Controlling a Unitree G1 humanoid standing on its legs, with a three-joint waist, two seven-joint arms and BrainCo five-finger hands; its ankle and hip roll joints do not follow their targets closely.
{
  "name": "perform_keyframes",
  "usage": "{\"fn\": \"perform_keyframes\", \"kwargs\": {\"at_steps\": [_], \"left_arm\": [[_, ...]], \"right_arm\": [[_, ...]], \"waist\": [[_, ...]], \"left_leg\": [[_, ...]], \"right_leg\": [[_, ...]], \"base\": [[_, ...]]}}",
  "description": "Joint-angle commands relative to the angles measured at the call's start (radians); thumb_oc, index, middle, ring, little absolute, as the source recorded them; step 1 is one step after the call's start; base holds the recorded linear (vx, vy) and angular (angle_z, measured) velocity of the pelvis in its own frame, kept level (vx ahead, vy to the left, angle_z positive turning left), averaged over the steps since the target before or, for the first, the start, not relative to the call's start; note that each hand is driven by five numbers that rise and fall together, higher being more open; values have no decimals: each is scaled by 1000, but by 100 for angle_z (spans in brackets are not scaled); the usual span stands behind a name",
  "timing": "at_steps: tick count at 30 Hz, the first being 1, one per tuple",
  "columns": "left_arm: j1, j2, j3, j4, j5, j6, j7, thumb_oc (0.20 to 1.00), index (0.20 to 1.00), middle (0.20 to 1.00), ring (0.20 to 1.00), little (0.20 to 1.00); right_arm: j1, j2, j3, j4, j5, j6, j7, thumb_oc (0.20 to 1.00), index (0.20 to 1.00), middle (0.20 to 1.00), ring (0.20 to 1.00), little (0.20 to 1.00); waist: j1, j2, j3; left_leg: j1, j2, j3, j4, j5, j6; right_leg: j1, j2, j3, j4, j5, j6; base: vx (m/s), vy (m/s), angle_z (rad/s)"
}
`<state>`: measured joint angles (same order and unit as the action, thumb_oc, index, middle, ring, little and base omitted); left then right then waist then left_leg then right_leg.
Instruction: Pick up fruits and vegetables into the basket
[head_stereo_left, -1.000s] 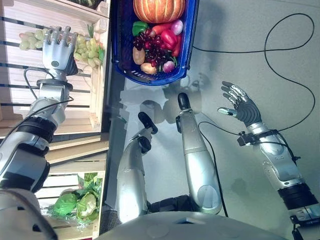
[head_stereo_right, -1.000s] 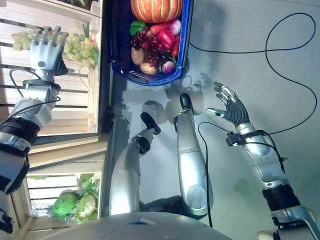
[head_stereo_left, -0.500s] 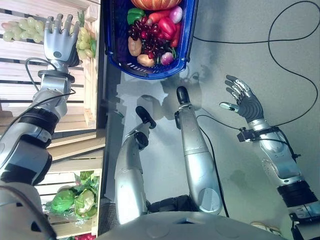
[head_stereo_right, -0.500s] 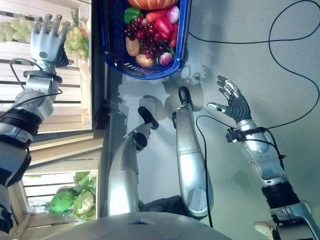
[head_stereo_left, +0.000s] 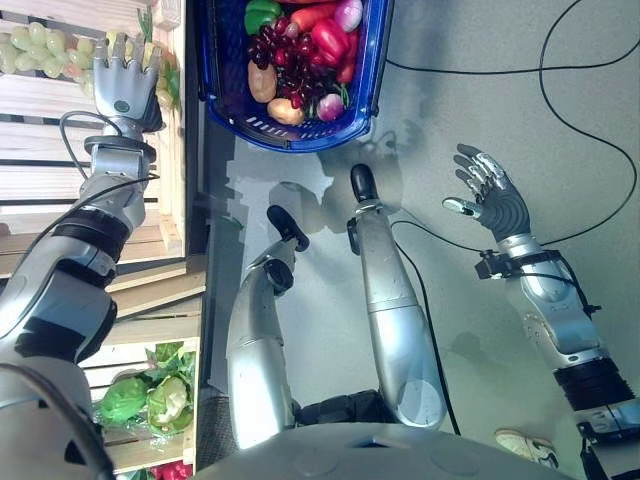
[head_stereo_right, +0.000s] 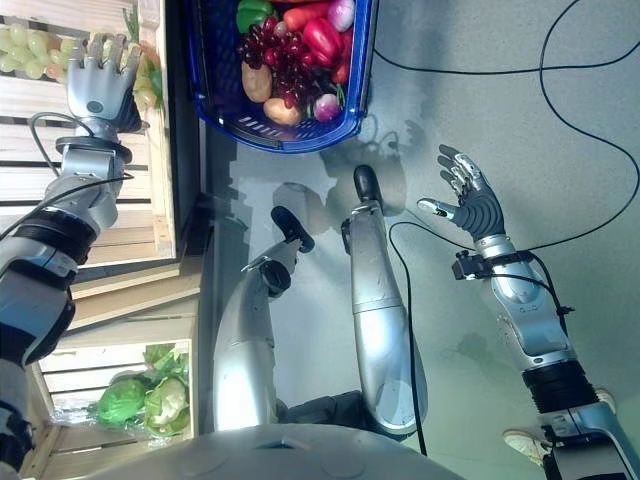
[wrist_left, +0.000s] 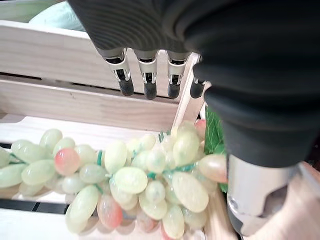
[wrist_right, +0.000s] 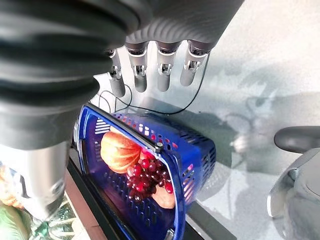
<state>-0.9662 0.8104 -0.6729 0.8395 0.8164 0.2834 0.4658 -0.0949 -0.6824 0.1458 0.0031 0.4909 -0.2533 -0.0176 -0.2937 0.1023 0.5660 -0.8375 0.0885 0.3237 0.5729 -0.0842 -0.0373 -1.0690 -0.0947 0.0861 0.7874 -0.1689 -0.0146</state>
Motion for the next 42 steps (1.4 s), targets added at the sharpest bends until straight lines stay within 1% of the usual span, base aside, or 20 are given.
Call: {"fn": "perform_keyframes", "kwargs": {"at_steps": [1,3,4,6,9,12,14,17,19,22,29,38,42], "left_arm": [[6,23,15,70,14,84,-22,1000,1000,1000,1000,1000],[-3,20,7,88,23,113,-23,1000,1000,1000,1000,1000],[-6,19,5,91,23,117,-25,1000,1000,1000,1000,1000],[-16,17,-3,107,21,162,-33,1000,1000,1000,1000,1000],[-26,11,-1,123,28,195,-16,1000,1000,1000,1000,1000],[-51,9,-2,144,34,228,-24,1000,1000,1000,1000,1000],[-64,9,-5,155,19,240,1,1000,1000,1000,1000,1000],[-90,7,-10,168,18,240,9,1000,1000,1000,1000,1000],[-109,6,-14,176,10,252,30,1000,1000,1000,1000,1000],[-143,7,-26,191,7,263,29,1000,1000,1000,1000,1000],[-186,5,-44,226,-25,269,42,1000,1000,1000,1000,1000],[-233,-4,-80,290,-63,282,2,1000,1000,1000,1000,1000],[-238,-10,-85,301,-72,303,-11,1000,1000,1000,1000,1000]], "right_arm": [[3,17,-14,-31,16,-59,-14,1000,1000,1000,1000,1000],[-5,17,-13,-28,20,-58,-19,1000,1000,1000,1000,1000],[-7,16,-13,-26,20,-59,-19,1000,1000,1000,1000,1000],[-12,13,-12,-26,23,-57,-24,1000,1000,1000,1000,1000],[-23,14,-4,-22,24,-58,-34,1000,1000,1000,1000,1000],[-38,13,2,-18,29,-56,-43,1000,1000,1000,1000,1000],[-47,12,7,-16,28,-55,-47,1000,1000,1000,1000,1000],[-57,9,10,-14,31,-52,-50,1000,1000,1000,1000,1000],[-64,7,18,-7,30,-62,-54,1000,1000,1000,1000,1000],[-74,2,27,1,32,-65,-60,1000,1000,1000,1000,1000],[-94,-3,38,22,31,-75,-69,1000,1000,1000,1000,1000],[-117,-4,50,55,52,-97,-60,1000,1000,1000,1000,1000],[-128,-1,56,68,56,-103,-67,1000,1000,1000,1000,1000]], "waist": [[-45,15,-46],[-45,13,-46],[-45,13,-46],[-46,9,-46],[-44,3,-46],[-44,-1,-46],[-44,-2,-46],[-45,-4,-46],[-46,-5,-46],[-49,-6,-46],[-54,-8,-46],[-60,-13,-46],[-60,-15,-46]], "left_leg": [[-42,-46,10,67,-95,41],[-49,-46,8,68,-94,40],[-51,-46,7,68,-94,40],[-64,-44,5,74,-93,39],[-82,-38,2,83,-93,38],[-99,-34,-4,92,-92,36],[-111,-32,-5,98,-91,34],[-123,-30,-7,103,-89,32],[-135,-28,-9,105,-87,31],[-150,-25,-10,111,-87,28],[-176,-23,-9,123,-87,26],[-224,-20,-14,141,-87,21],[-235,-18,-16,144,-89,20]], "right_leg": [[-23,63,-7,-10,3,57],[-30,64,-7,-8,2,55],[-31,64,-7,-8,2,55],[-42,65,-7,-5,2,54],[-56,67,-10,3,1,51],[-71,68,-12,16,-2,49],[-83,68,-11,23,-2,47],[-97,70,-11,32,-3,46],[-107,71,-9,33,-2,44],[-124,73,-6,40,-1,43],[-150,77,0,49,-1,42],[-196,87,6,66,0,42],[-206,89,8,69,-1,43]], "base": [[0,0,0],[0,0,0],[0,0,0],[0,0,0],[0,0,0],[0,0,0],[0,0,0],[0,0,0],[0,0,0],[0,0,0],[0,0,0],[0,0,0],[0,0,0]]}}
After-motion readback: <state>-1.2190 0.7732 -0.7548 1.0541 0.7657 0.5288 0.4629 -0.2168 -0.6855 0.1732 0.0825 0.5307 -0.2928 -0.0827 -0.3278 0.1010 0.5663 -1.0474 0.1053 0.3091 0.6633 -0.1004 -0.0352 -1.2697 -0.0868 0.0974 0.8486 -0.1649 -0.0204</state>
